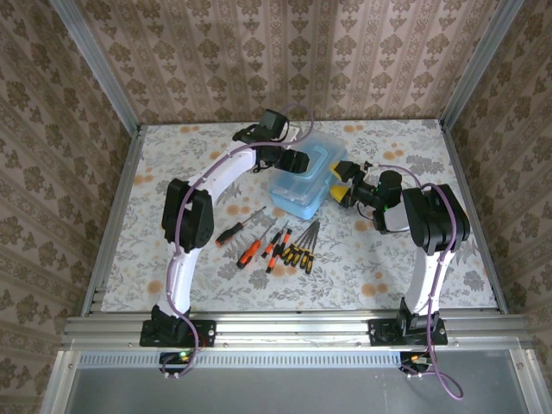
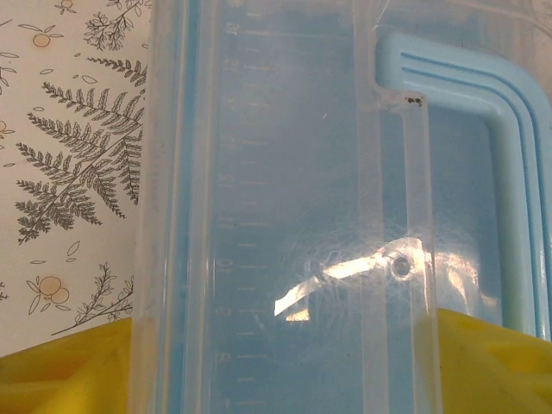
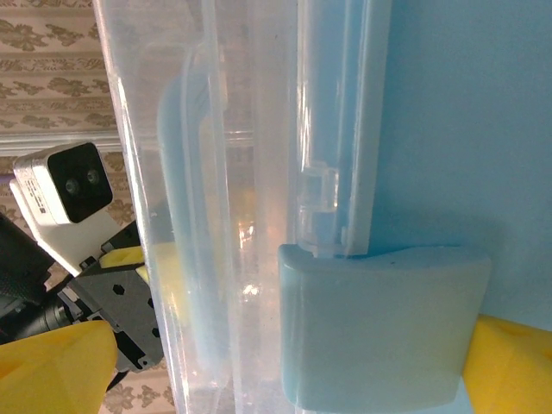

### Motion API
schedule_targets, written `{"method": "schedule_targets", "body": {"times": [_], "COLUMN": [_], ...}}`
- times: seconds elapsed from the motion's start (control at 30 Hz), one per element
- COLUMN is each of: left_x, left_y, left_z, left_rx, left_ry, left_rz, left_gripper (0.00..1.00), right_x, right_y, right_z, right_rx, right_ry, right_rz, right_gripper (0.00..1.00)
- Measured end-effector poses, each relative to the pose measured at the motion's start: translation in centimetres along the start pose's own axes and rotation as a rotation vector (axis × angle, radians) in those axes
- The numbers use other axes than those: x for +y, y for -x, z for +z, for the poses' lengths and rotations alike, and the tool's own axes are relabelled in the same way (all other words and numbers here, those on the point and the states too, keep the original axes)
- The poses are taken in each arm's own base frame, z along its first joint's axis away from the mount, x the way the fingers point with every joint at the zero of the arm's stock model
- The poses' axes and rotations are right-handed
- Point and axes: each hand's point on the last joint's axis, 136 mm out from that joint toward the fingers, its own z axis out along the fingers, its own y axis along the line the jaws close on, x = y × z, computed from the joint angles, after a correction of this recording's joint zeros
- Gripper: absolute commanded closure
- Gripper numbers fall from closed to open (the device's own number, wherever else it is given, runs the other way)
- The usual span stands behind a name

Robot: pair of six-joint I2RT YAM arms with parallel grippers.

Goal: Pack the tool kit

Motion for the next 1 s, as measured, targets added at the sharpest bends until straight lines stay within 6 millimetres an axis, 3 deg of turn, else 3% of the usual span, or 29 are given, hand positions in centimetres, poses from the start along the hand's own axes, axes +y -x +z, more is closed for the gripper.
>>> {"method": "schedule_targets", "body": {"times": [0.3,0.47,0.7,0.9,1.0], "left_x": [0.1,-0.2,-0.3,-0.8,-0.9], "left_y": [-0.1,0.3,0.4,0.4,0.4], "left_z": [0.1,0.3,0.3,0.3,0.4], "left_rx": [-0.018,-0.038,-0.040,-0.035,-0.027], "left_ry": [0.024,0.044,0.048,0.074,0.090], "left_rz": [-0.009,-0.016,-0.016,-0.014,-0.018], "left_gripper": [0.35,0.35,0.35,0.35,0.35], "right_x": [0.3,3.1,2.1,-0.5,-0.8], "right_y": [0.7,1.4,1.7,3.2,3.1], "right_z": [-0.8,-1.7,-2.6,-6.1,-7.2], "right_rx": [-0.031,-0.053,-0.069,-0.151,-0.165], "right_ry": [-0.013,0.040,0.022,-0.033,-0.073], "right_rz": [0.028,-0.022,0.002,0.030,0.019], "right_gripper": [0.00,0.00,0.02,0.03,0.02]}}
